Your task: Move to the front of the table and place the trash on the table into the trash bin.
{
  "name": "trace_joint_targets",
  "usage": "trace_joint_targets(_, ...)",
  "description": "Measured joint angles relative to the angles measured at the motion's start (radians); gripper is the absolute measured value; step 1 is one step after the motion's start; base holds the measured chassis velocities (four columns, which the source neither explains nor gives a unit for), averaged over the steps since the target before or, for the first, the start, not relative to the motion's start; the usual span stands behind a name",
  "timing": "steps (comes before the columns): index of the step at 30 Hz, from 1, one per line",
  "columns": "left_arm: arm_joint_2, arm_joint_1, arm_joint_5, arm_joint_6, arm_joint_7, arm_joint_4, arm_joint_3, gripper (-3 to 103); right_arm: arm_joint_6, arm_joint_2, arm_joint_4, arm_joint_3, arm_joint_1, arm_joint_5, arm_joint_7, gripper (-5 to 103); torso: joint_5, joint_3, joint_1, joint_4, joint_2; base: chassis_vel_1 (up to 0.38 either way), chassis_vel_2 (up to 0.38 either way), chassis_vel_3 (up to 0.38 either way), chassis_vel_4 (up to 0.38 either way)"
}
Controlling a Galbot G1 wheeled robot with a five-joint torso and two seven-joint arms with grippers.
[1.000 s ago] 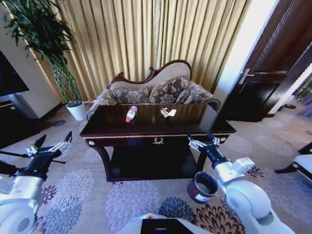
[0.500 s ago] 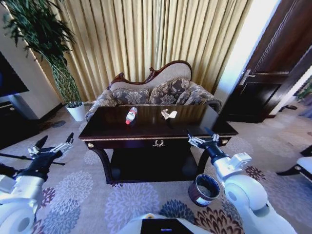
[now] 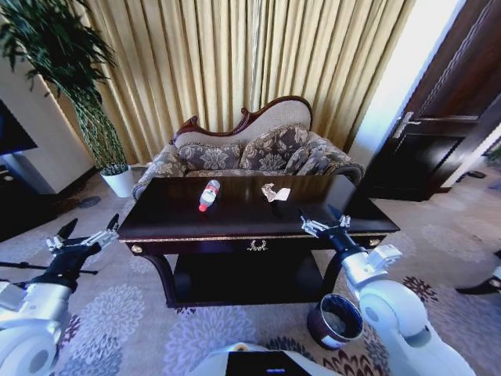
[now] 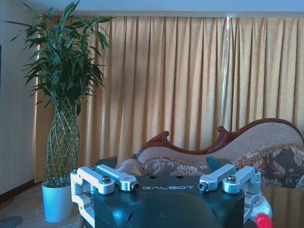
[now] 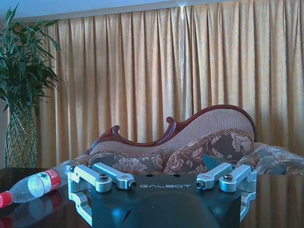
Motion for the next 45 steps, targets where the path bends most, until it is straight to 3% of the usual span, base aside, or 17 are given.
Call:
trace_joint_targets(6, -0.001, 0.0, 0.0, -0.001, -0.001, 0.0, 0.001, 100, -0.004, -0.023, -0.025, -0.017, 0.022, 0.027, 0.001, 100, 0.0, 0.0, 0.0, 0.0, 0.0, -0.093, 0.075, 0.084, -0.088)
trace_joint_targets(8, -0.001, 0.0, 0.004, -0.002, -0.005, 0.0, 0.005, 100, -0.023, -0.039, -0.046, -0.034, 0.05, 0.104, 0.02, 100, 0.0, 0.0, 0.0, 0.0, 0.0, -0.075, 0.044, 0.053, -0.065)
trace_joint_targets(13, -0.002, 0.001, 0.007, -0.003, -0.007, 0.0, 0.006, 100, -0.055, -0.066, -0.095, -0.071, 0.104, 0.191, 0.044, 100, -0.0002, 0.0, 0.0, 0.0, 0.0, -0.014, 0.006, 0.009, -0.009)
trace_joint_targets(19, -0.003, 0.005, 0.011, -0.005, -0.009, 0.0, 0.007, 100, -0.077, -0.109, -0.238, -0.177, 0.231, 0.267, 0.053, 100, 0.0001, 0.0, 0.0, 0.0002, 0.0, 0.0, 0.0, 0.0, 0.0)
trace_joint_targets(24, 0.003, 0.011, 0.013, -0.008, -0.009, 0.0, 0.0, 100, -0.096, -0.112, -0.337, -0.285, 0.367, 0.312, 0.127, 100, -0.0001, 0.0, 0.0, 0.0001, 0.0, 0.0, 0.0, 0.0, 0.0)
trace_joint_targets(33, 0.006, 0.014, 0.039, -0.029, -0.004, 0.0, 0.004, 100, -0.114, -0.1, -0.434, -0.382, 0.528, 0.347, 0.186, 100, 0.0, 0.0, 0.0, 0.0, 0.0, 0.0, 0.0, 0.0, 0.0)
trace_joint_targets(45, 0.016, 0.012, 0.035, -0.036, -0.003, 0.0, 0.002, 100, -0.122, -0.087, -0.513, -0.456, 0.629, 0.349, 0.217, 100, 0.0, 0.0, 0.0, 0.0, 0.0, 0.0, 0.0, 0.0, 0.0)
